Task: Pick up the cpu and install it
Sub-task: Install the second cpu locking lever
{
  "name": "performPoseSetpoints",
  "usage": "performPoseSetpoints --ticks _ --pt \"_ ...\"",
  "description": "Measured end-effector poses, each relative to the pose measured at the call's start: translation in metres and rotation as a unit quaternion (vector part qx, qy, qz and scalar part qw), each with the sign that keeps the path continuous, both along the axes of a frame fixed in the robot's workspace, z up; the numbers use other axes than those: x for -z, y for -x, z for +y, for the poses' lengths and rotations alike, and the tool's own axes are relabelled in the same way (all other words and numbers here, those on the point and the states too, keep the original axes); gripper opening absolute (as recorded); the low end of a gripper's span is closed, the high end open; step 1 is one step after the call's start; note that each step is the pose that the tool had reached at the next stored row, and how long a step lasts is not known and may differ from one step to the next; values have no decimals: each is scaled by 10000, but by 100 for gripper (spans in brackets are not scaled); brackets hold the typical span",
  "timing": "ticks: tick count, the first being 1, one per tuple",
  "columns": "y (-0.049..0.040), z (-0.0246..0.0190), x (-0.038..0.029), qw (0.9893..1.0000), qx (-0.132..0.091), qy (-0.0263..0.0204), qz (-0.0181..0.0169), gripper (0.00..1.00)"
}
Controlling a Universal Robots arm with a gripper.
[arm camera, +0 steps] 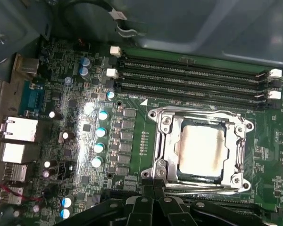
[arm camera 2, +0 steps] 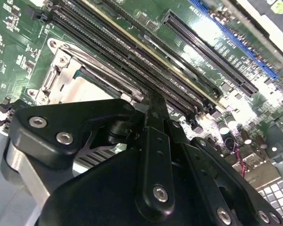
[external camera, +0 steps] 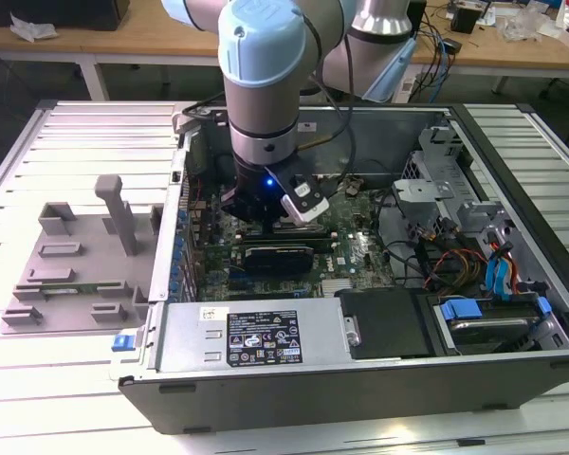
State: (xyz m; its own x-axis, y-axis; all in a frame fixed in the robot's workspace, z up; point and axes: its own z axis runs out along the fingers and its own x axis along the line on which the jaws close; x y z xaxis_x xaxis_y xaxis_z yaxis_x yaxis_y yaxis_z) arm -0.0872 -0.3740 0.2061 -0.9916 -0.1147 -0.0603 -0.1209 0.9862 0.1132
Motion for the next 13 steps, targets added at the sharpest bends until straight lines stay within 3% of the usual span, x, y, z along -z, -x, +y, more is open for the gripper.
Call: performPoseSetpoints --ticks 4,5,10,13 --pt "27 -13 30 9997 -1 -226 -60 11" --pt "46 -22 39 9996 -1 -262 -71 11" --pt "145 -40 83 9993 -1 -366 -122 11" --pt "158 -41 84 9993 -2 -365 -123 11"
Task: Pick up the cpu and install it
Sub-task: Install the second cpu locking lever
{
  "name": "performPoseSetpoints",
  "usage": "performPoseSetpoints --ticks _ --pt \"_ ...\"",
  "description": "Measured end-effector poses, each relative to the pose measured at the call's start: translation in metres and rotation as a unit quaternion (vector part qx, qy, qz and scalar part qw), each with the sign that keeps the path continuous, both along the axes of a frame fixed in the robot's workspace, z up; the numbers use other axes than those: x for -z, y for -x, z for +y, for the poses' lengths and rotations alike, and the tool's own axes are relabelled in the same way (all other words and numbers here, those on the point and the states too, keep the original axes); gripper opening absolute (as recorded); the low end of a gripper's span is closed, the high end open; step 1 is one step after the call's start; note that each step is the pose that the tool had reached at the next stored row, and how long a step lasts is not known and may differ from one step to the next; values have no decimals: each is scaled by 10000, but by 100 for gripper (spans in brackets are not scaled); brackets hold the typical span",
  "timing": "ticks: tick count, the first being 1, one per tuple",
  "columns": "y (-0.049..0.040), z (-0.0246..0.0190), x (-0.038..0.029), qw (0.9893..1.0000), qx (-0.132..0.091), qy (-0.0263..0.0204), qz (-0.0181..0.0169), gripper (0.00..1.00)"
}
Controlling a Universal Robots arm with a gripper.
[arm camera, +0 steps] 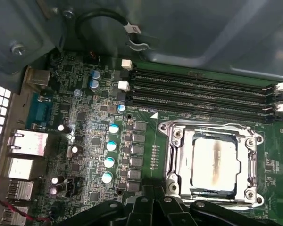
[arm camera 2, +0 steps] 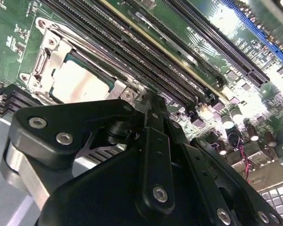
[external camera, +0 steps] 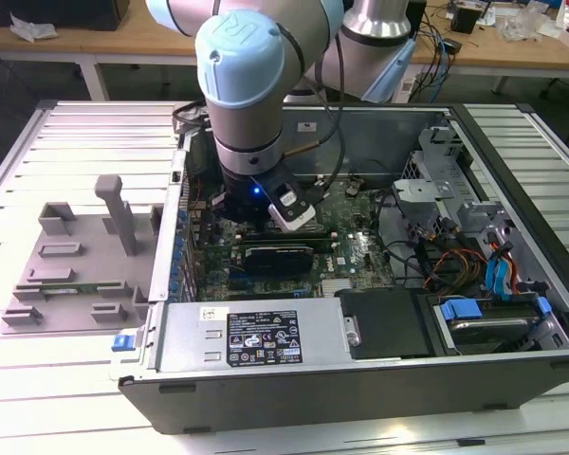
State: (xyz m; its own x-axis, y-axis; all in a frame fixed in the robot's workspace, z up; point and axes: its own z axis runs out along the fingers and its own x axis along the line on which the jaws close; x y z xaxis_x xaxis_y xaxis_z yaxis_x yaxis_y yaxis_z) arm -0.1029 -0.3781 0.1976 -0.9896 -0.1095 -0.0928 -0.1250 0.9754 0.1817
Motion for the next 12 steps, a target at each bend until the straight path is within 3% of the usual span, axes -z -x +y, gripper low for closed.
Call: performPoseSetpoints --ticks 3,4,5,6,8,12 --pt "1 1 -127 10000 1 -1 0 11" --pt "1 1 -198 10000 1 0 0 11" --pt "0 1 -337 10000 1 0 -1 11" --pt "0 1 -382 10000 1 1 0 11" --pt "-1 1 -435 10000 1 4 -1 11" --pt "-13 1 -439 10000 2 4 0 11"
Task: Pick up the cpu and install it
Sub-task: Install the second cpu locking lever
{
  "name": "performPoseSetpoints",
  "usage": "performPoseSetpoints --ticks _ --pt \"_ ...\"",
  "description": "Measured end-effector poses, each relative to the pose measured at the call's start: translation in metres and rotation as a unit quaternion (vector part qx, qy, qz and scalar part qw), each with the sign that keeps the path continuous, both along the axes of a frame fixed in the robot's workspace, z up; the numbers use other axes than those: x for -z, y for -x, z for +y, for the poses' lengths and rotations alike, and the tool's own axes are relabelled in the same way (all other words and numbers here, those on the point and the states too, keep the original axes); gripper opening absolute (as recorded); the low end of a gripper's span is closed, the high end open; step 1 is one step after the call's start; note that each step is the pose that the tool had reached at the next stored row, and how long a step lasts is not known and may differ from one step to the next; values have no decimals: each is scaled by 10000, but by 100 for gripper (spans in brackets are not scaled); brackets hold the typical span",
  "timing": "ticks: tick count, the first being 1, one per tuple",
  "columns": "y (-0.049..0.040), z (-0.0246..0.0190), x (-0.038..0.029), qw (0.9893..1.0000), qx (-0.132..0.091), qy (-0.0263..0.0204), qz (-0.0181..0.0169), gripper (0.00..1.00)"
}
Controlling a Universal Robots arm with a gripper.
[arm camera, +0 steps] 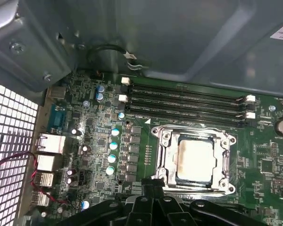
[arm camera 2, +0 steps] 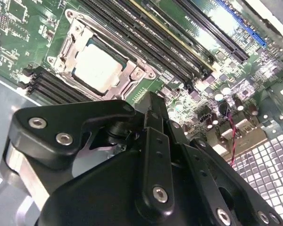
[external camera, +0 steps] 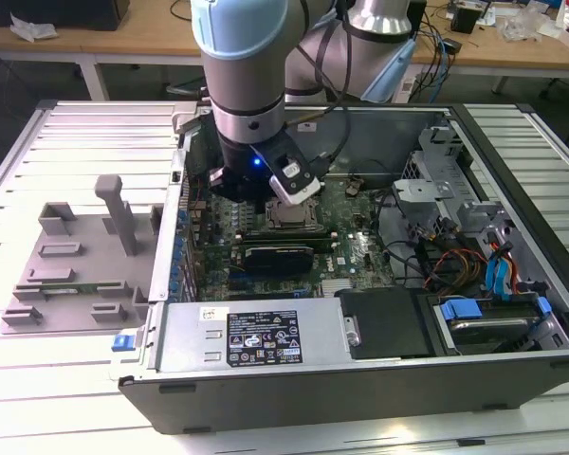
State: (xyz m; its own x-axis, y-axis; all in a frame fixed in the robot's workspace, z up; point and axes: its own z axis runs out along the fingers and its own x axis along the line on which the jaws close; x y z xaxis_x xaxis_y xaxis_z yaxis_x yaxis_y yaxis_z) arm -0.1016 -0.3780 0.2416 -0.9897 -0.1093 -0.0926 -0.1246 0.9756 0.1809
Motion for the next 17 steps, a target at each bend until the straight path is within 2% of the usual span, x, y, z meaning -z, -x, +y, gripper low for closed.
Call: performPoseSetpoints --ticks 5,6,8,9,11,12,13,14,16,17 --pt "-222 2 1 10000 56 44 -1 11" --pt "-302 8 2 9999 90 72 -1 11" --pt "-392 26 2 9999 125 108 -1 11" --pt "-415 54 2 9998 132 130 -1 11" --pt "-443 185 4 9997 133 196 -1 11" --pt "-453 274 7 9994 134 318 -2 11" --pt "-460 314 8 9991 134 410 -3 11" --pt "-467 338 9 9987 133 494 -2 11" --pt "-490 398 11 9970 133 764 2 11" --pt "-518 407 13 9964 133 843 2 11"
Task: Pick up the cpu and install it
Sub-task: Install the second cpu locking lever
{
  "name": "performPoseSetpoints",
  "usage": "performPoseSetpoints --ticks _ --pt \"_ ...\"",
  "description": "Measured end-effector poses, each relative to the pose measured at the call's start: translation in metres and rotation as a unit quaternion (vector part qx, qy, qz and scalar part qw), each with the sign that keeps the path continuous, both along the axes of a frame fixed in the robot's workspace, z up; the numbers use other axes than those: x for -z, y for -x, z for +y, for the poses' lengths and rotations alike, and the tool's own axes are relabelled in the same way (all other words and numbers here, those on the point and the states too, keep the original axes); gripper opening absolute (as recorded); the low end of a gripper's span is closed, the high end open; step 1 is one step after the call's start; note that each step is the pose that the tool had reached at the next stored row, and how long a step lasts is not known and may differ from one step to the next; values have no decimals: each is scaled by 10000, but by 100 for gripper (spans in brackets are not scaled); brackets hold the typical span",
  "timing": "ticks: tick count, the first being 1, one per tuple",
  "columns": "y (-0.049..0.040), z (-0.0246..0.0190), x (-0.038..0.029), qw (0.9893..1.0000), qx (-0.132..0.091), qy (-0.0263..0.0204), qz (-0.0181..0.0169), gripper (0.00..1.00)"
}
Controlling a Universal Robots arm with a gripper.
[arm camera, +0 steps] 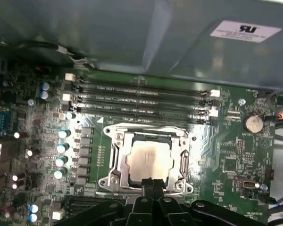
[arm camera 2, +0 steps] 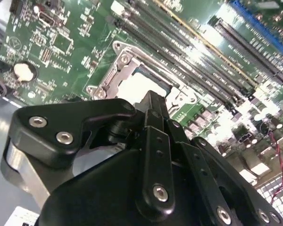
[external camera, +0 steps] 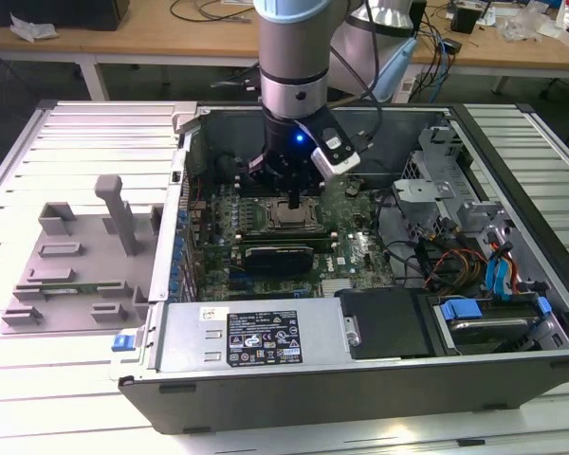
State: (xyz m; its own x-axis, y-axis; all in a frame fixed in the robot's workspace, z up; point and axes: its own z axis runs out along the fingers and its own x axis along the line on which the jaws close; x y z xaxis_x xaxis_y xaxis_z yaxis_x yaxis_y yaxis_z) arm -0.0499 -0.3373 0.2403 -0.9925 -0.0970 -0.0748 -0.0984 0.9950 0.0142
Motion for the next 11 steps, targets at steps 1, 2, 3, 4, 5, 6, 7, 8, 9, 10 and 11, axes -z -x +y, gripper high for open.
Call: performPoseSetpoints --ticks 1,2,3,4,5,6,7,8,9,10,11 --pt "-20 2 1 10000 1 27 0 11" --pt "-34 5 2 10000 0 35 0 11" --pt "-38 10 3 10000 1 35 1 11" --pt "-38 12 -1 10000 0 34 0 11" --pt "-38 12 -18 10000 1 34 0 11" --pt "-39 12 -19 10000 0 33 0 11" --pt "-38 12 -19 10000 0 33 0 11" --pt "-38 12 -20 10000 0 34 0 11" --pt "-38 12 -21 10000 1 34 0 11" --pt "-38 12 -21 10000 1 34 0 11" --pt "-38 12 -22 10000 0 34 0 11"
